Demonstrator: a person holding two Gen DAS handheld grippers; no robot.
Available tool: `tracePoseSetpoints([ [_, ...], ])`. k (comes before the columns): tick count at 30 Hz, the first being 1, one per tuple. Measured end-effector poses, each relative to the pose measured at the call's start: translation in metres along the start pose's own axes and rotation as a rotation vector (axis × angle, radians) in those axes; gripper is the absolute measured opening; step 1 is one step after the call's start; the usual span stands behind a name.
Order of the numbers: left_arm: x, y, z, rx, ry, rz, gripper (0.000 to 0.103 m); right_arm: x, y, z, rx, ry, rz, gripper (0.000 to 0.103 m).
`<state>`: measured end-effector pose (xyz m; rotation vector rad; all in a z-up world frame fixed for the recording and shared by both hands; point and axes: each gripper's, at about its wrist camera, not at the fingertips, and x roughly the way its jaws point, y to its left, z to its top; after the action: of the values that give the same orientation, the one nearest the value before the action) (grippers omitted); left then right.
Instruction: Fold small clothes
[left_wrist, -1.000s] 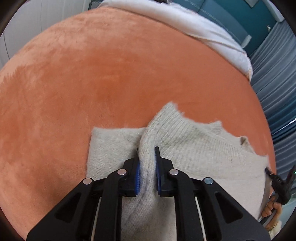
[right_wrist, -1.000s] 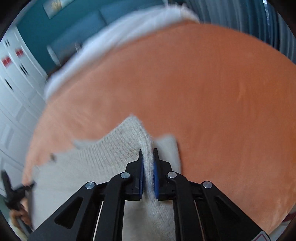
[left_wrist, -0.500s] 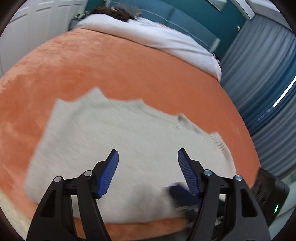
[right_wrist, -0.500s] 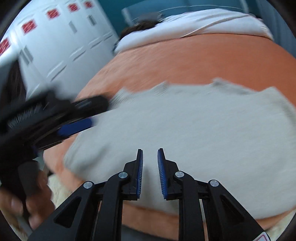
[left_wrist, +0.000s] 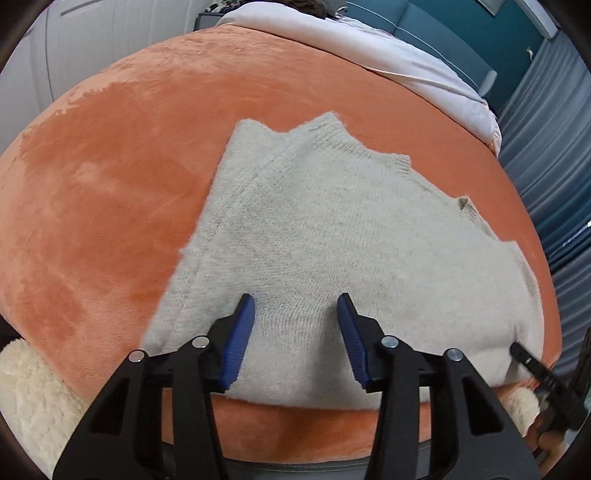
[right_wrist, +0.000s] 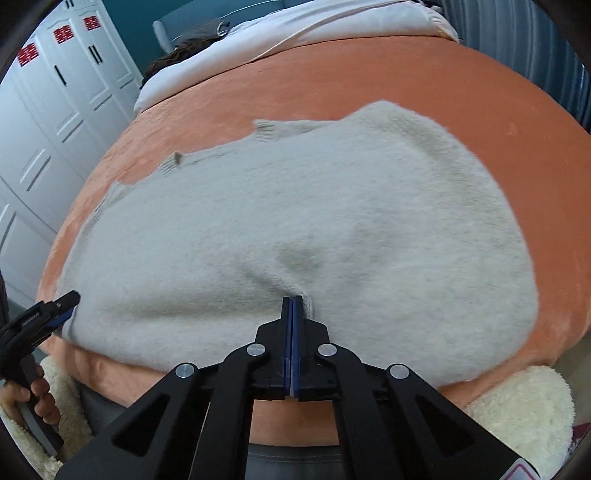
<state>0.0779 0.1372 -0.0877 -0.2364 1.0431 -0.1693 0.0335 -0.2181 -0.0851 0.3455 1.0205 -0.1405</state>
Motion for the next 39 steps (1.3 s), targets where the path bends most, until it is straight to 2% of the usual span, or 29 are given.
tracePoseSetpoints([
  [1, 0.0, -0.002, -0.002, 0.022, -0.001, 0.013, 0.045, 0.0, -0.002, -0.001, 0.003, -0.01, -0.067, 0.0],
  [2, 0.0, -0.005, -0.004, 0.039, -0.003, 0.024, 0.045, -0.001, -0.008, 0.0, 0.005, -0.018, -0.098, 0.0],
  [5, 0.003, -0.008, -0.006, 0.058, -0.005, 0.043, 0.045, -0.009, -0.023, 0.006, 0.046, -0.034, -0.128, 0.0],
  [7, 0.004, -0.006, -0.005, 0.046, -0.004, 0.037, 0.045, -0.015, -0.031, 0.008, 0.036, -0.051, -0.183, 0.0],
  [9, 0.003, -0.005, -0.006, 0.038, -0.003, 0.032, 0.045, -0.006, -0.039, 0.013, 0.011, -0.019, -0.266, 0.005],
  [12, 0.004, -0.005, -0.007, 0.04, 0.002, 0.032, 0.045, -0.007, -0.059, 0.01, 0.031, 0.011, -0.256, 0.001],
  [16, 0.004, -0.005, -0.007, 0.037, 0.006, 0.029, 0.045, -0.012, -0.053, 0.018, 0.018, -0.014, -0.279, 0.004],
  [19, 0.005, -0.006, -0.006, 0.035, 0.011, 0.035, 0.046, 0.001, -0.058, 0.013, 0.002, 0.029, -0.295, 0.002],
  [23, 0.0, -0.007, -0.003, 0.027, 0.018, 0.034, 0.045, -0.004, -0.052, 0.017, -0.028, 0.024, -0.299, 0.003],
  [25, -0.01, -0.008, 0.004, 0.008, 0.005, 0.024, 0.047, -0.02, -0.057, 0.023, 0.011, -0.012, -0.247, 0.011],
  [27, -0.021, -0.007, 0.018, -0.016, -0.041, 0.016, 0.058, -0.037, -0.069, 0.034, 0.073, -0.065, -0.208, 0.044],
  [28, -0.024, -0.007, 0.027, -0.022, -0.062, 0.011, 0.067, -0.04, -0.077, 0.043, 0.1, -0.082, -0.188, 0.049],
  [29, -0.024, -0.007, 0.039, -0.027, -0.081, 0.008, 0.071, -0.039, -0.085, 0.054, 0.118, -0.088, -0.18, 0.05],
  [31, -0.016, -0.009, 0.062, -0.025, -0.089, 0.025, 0.072, -0.028, -0.091, 0.075, 0.114, -0.069, -0.191, 0.05],
  [34, 0.018, -0.016, 0.095, -0.006, -0.033, 0.052, 0.073, -0.004, -0.094, 0.103, 0.088, -0.027, -0.215, 0.05],
  [36, 0.044, -0.019, 0.106, 0.012, 0.025, 0.065, 0.07, 0.015, -0.093, 0.117, 0.076, 0.01, -0.213, 0.05],
  [37, 0.055, -0.02, 0.108, 0.017, 0.052, 0.08, 0.057, 0.025, -0.093, 0.121, 0.08, 0.033, -0.201, 0.048],
  [38, 0.067, -0.019, 0.111, 0.014, 0.086, 0.097, 0.038, 0.032, -0.092, 0.123, 0.086, 0.055, -0.195, 0.036],
  [39, 0.072, -0.017, 0.113, 0.002, 0.102, 0.085, 0.031, 0.04, -0.092, 0.126, 0.086, 0.073, -0.179, 0.015],
])
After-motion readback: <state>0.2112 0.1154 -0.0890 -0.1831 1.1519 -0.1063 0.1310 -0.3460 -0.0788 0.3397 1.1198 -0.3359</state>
